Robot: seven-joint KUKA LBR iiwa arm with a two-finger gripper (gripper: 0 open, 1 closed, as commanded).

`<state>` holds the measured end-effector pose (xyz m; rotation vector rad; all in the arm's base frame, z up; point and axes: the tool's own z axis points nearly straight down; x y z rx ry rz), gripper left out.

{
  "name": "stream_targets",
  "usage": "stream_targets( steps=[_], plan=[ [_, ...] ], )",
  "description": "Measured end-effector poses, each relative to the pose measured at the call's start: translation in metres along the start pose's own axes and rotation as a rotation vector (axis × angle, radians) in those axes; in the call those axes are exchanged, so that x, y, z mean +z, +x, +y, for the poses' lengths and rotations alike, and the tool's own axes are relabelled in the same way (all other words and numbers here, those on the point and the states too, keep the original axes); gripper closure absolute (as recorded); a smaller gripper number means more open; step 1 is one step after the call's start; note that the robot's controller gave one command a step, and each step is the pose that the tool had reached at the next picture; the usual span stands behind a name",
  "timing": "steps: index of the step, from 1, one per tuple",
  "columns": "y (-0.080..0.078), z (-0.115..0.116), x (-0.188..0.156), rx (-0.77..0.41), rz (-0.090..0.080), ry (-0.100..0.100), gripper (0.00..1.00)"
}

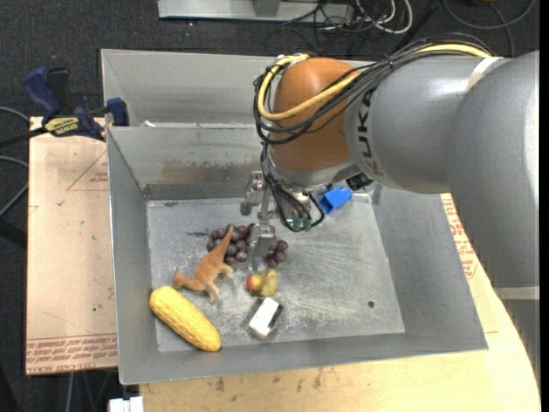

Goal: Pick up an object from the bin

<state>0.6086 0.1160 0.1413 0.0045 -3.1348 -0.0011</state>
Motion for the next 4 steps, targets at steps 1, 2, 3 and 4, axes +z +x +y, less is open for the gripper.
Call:
stream_targets(
  steps=[1,2,3,4],
  plan=[
    [-0.002,0.0,-0.005,0.002,-0.008,-0.001,0.0],
    [-0.031,0.0,0.066,-0.391,-0.011,0.0,1.0],
    [-0.031,0.0,0.066,-0.391,-0.011,0.0,1.0],
    [-0.015,-0.015,-0.108,-0.37,-0.018,0.002,1.0]
  ],
)
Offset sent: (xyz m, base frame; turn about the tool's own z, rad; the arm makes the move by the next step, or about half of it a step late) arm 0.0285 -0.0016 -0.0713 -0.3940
